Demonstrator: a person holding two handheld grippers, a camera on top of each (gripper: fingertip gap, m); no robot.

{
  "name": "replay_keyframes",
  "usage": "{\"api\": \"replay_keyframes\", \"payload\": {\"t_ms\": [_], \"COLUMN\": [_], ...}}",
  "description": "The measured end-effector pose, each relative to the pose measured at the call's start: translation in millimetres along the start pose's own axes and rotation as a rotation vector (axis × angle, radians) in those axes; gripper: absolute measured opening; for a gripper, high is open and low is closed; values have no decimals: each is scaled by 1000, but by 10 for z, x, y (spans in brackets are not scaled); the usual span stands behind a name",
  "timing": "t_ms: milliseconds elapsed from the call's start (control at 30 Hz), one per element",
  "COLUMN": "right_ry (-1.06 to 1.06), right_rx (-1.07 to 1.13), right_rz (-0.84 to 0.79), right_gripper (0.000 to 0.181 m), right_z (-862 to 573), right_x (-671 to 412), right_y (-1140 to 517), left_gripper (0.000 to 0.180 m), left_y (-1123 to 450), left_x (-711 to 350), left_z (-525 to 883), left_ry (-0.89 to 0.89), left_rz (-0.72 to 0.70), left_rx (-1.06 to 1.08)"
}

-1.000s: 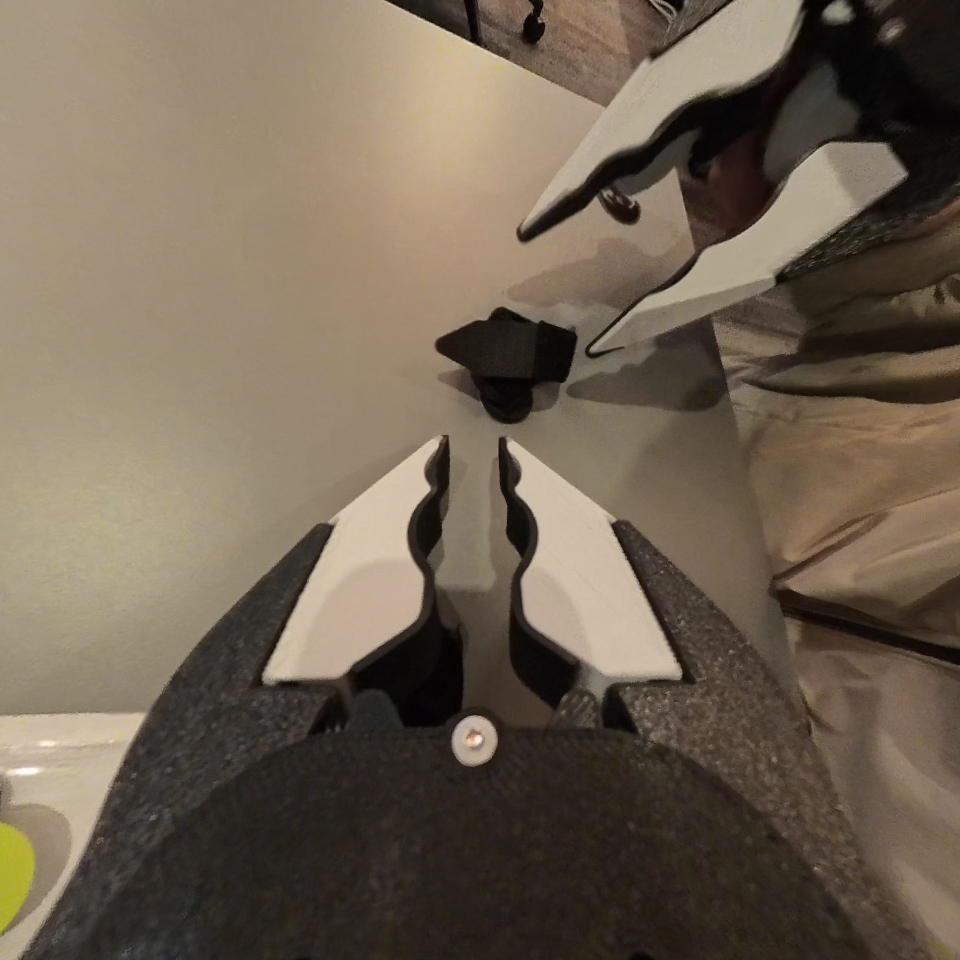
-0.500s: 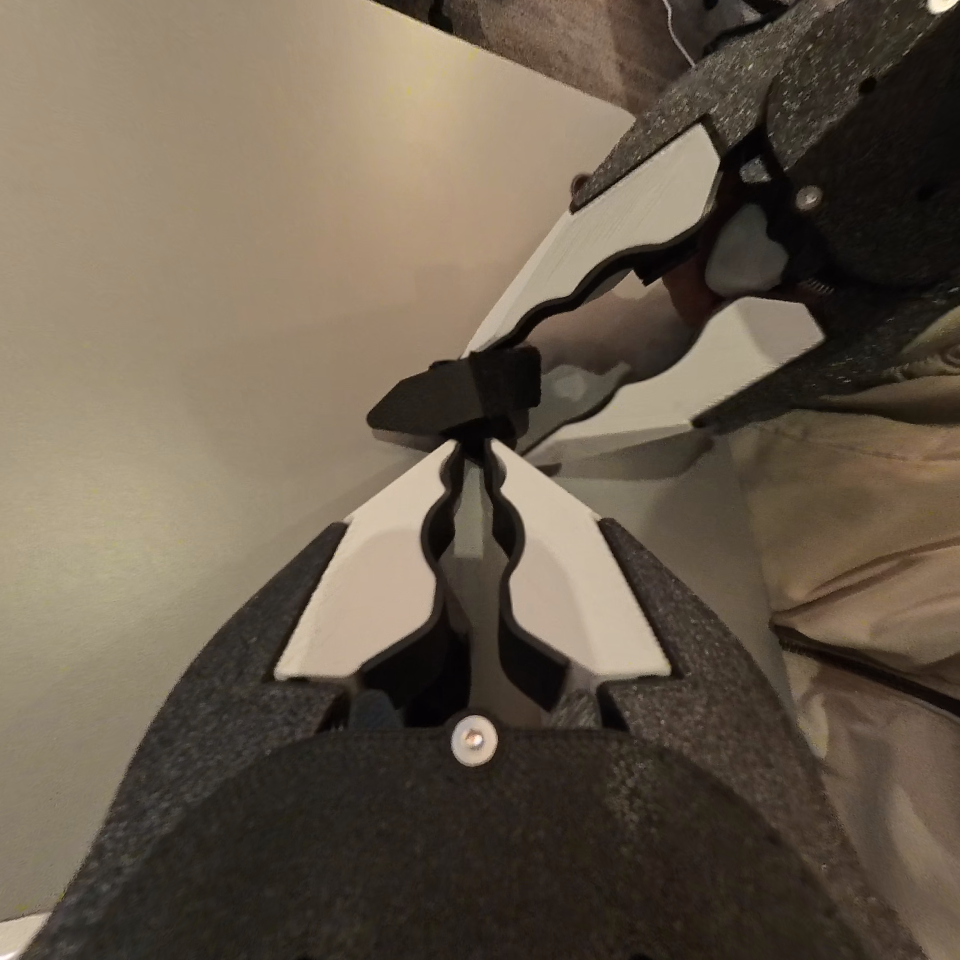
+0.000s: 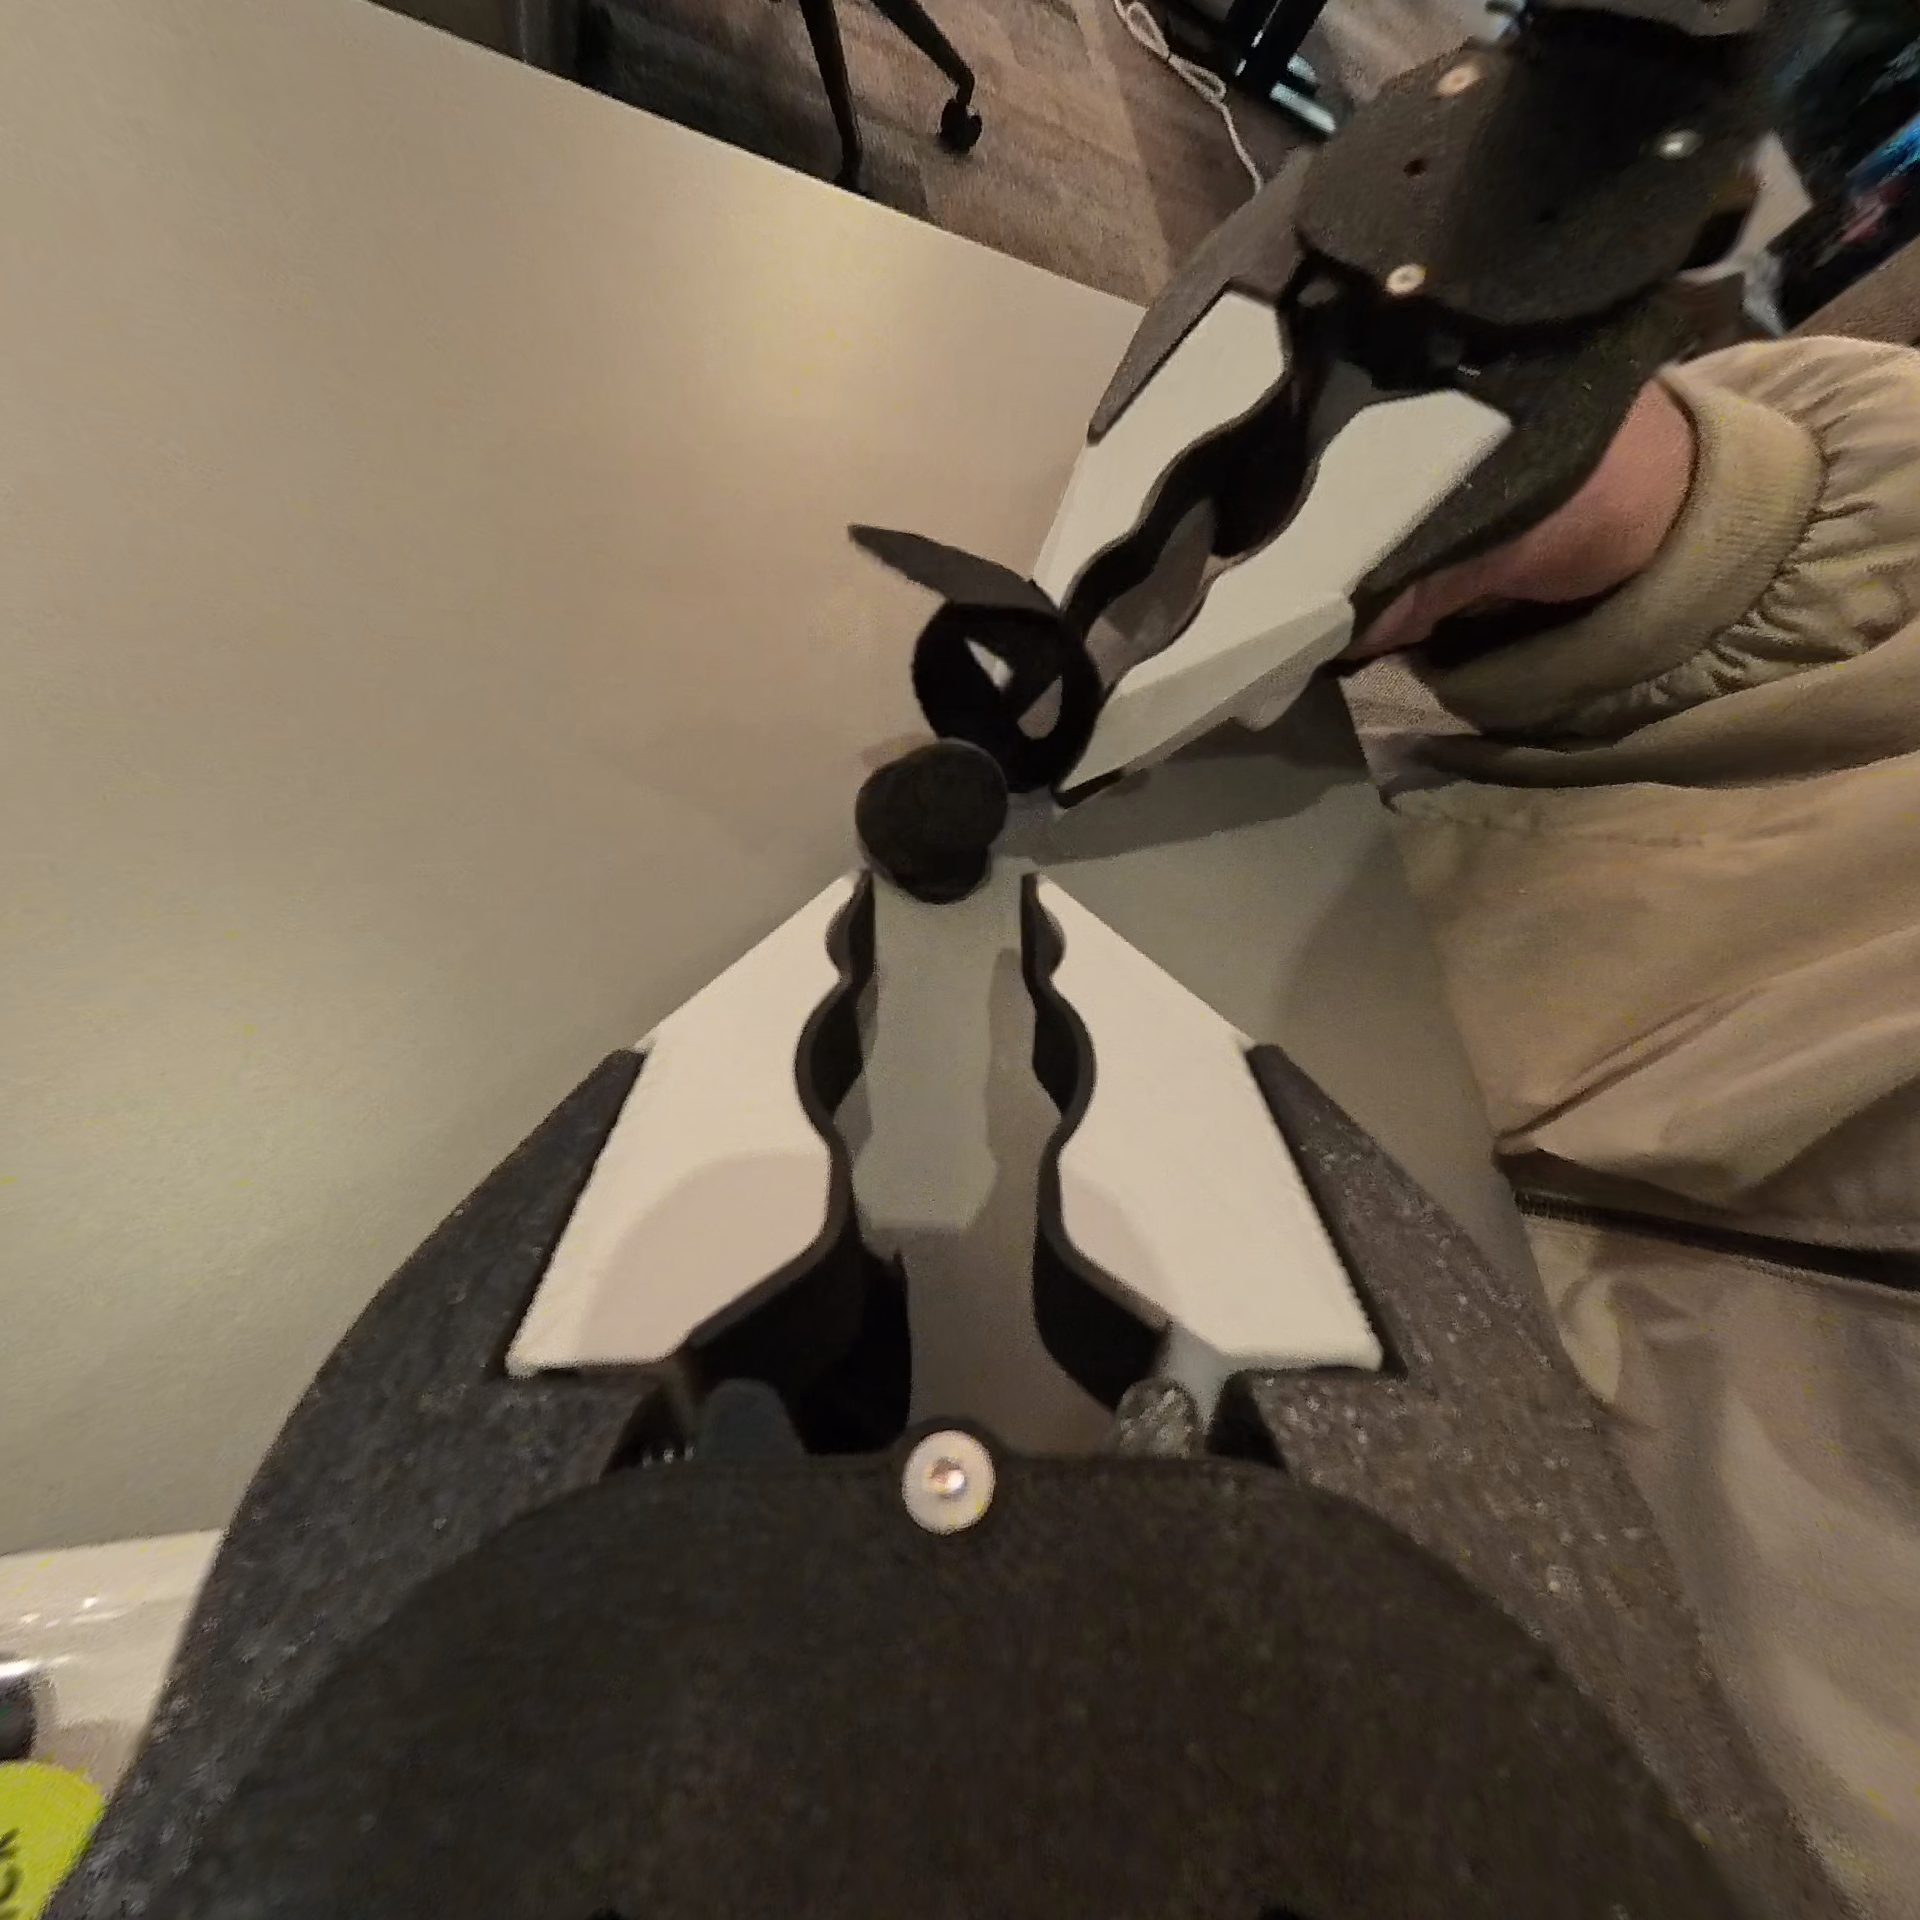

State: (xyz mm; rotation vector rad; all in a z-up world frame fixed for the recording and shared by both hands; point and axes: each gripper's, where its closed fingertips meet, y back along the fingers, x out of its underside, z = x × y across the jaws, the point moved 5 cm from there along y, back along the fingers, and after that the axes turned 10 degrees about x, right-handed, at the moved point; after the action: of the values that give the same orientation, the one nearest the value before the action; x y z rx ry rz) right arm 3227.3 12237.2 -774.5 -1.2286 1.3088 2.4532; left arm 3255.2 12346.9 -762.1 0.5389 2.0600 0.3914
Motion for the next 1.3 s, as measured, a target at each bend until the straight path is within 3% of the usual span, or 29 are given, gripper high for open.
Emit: {"api": "replay_keyframes", "payload": {"t_ms": [100,333,433,467,533,700,867,967,1100,1200,1300], "right_ry": [-85,16,92,83,63,-24,-156,-196,-125,-77,-3], "right_rx": [-111,-243,-351,-402,-454,-560,-951,-933,-978,-895,-767], "right_rz": [-54,-114,-95,-94,-71,-157,-27,0,55,43,-56], "right_gripper": [19,20,22,22,31,42,50,56,45,5,1], "right_z": [57,362,559,609,648,594,747,685,893,860,722], "right_x": [-88,-193,-166,-169,-161,-368,-462,-461,-480,-480,-511], "right_y": [26,54,45,61,49,200,180,51,-54,-139,-56], "left_gripper": [28,36,23,8,2,2,1,2,1,1,0], "left_y": [66,181,246,266,304,392,495,543,502,529,644], "left_x": [-55,-180,-166,-146,-105,-3,50,117,228,238,243], "left_z": [-71,-153,-242,-307,-379,-522,-654,-720,-760,-743,-527], "left_ry": [-5,115,110,83,12,-159,-344,-453,-484,-463,-408], "left_rz": [-72,-224,-253,-248,-231,-156,-114,-74,-21,-34,-40], "left_rx": [51,187,275,312,304,252,212,147,137,143,-1]}}
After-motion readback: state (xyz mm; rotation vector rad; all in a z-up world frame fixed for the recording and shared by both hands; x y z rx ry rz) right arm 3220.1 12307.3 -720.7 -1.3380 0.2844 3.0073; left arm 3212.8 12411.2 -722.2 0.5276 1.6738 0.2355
